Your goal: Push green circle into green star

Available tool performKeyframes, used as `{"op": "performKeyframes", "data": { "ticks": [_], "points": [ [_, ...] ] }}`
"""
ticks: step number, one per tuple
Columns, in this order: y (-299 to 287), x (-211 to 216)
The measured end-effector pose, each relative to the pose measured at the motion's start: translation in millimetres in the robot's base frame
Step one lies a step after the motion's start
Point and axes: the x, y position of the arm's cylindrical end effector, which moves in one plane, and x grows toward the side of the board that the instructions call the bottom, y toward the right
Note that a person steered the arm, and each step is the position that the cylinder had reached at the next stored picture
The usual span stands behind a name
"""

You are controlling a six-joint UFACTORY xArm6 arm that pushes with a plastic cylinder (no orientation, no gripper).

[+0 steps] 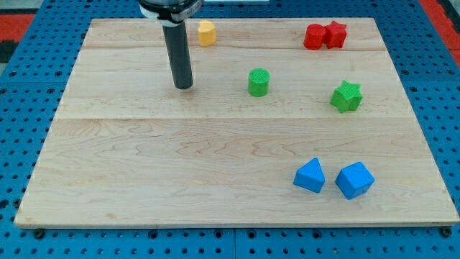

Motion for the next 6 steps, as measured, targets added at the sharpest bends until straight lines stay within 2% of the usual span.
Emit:
{"op": "performKeyframes", "data": {
  "ticks": [2, 6],
  "points": [
    [2, -38],
    [115, -42]
  ]
}}
